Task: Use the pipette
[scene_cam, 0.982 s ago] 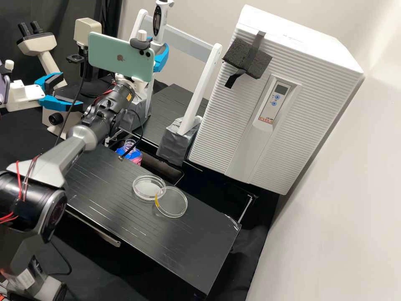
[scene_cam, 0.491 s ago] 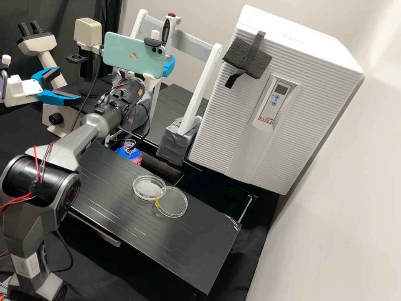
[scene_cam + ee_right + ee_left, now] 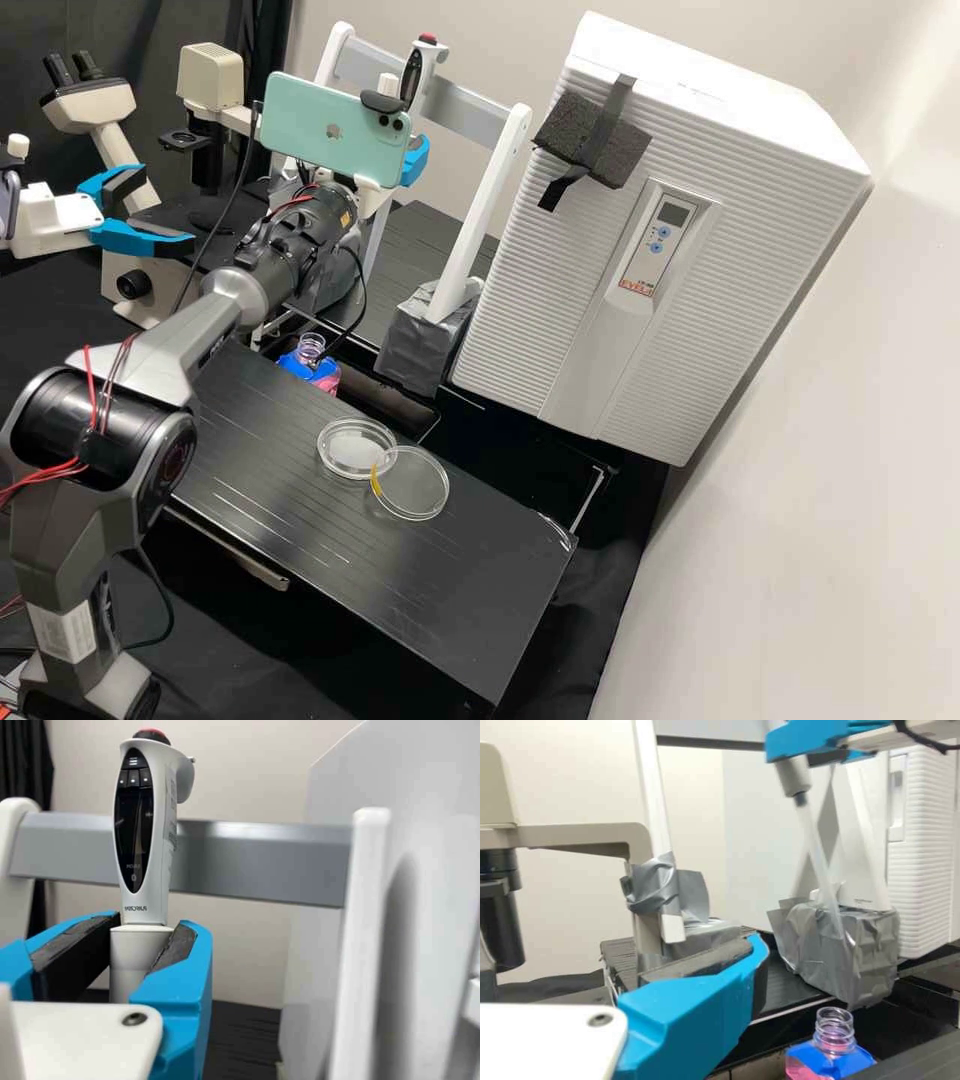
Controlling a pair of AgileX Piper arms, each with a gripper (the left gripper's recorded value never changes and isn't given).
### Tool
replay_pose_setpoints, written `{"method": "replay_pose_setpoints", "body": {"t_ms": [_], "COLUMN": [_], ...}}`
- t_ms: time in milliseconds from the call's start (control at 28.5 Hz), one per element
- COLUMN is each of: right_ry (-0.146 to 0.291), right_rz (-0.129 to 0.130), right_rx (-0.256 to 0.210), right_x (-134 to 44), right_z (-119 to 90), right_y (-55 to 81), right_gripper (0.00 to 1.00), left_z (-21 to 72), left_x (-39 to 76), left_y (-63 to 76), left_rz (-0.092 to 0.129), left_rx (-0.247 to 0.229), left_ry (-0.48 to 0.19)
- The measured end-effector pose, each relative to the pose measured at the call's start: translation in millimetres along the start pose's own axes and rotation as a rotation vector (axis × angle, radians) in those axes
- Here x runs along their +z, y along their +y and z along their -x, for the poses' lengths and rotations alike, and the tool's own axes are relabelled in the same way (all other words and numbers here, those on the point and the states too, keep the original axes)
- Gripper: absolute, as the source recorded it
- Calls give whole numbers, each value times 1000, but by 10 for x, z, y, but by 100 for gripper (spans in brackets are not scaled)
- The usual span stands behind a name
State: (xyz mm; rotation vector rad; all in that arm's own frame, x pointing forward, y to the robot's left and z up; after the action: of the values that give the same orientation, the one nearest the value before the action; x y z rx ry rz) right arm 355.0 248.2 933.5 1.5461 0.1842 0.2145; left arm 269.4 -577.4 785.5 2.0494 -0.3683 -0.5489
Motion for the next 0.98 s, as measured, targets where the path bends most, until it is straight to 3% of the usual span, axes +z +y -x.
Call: {"method": "replay_pose_setpoints", "body": {"t_ms": [140,351,456,526,982], "right_ry": [-4,-5,-6,-9,-5], "right_rz": [-5,-51,-49,-65,-65], "right_rx": [-38,-27,-27,-26,-29], "right_x": [-57,-70,-69,-67,-125], "right_z": [-4,-6,-6,-6,-39], "right_y": [-15,10,11,12,-5], "right_gripper": [0,0,0,0,0], "left_z": [0,-1,-1,-1,-1], "left_x": [-4,10,10,10,10], "left_y": [1,-2,-2,-2,-2], "left_rz": [1,2,2,2,2], "left_rx": [1,0,0,0,0], "left_ry": [3,-3,-3,-3,-3]}}
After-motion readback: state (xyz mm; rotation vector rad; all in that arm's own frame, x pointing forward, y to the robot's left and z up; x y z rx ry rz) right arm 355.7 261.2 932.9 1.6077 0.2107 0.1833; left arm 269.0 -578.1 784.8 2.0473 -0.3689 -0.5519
